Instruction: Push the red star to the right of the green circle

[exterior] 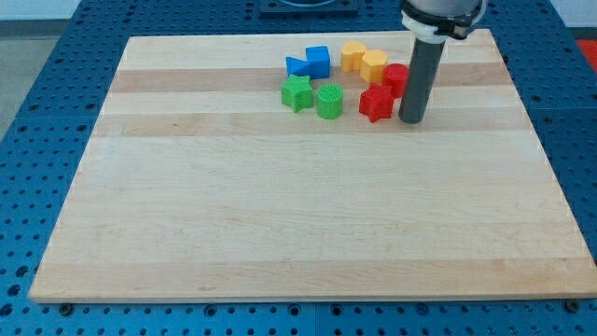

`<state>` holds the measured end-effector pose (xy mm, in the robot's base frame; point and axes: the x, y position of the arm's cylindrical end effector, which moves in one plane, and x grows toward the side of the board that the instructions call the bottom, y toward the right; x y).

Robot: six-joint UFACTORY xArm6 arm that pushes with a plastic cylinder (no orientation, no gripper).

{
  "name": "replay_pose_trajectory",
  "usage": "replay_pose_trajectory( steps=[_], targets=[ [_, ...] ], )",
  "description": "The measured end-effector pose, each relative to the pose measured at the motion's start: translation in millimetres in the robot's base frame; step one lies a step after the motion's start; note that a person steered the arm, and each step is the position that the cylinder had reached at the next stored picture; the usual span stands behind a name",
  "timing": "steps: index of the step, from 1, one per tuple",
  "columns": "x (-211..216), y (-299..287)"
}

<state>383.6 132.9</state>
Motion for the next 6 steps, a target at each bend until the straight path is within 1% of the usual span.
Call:
replay_pose_trajectory(
  steps=[2,4,5,6],
  targets=[
    [-1,-48],
    [-9,-66],
    [12,-43],
    [36,17]
  ],
)
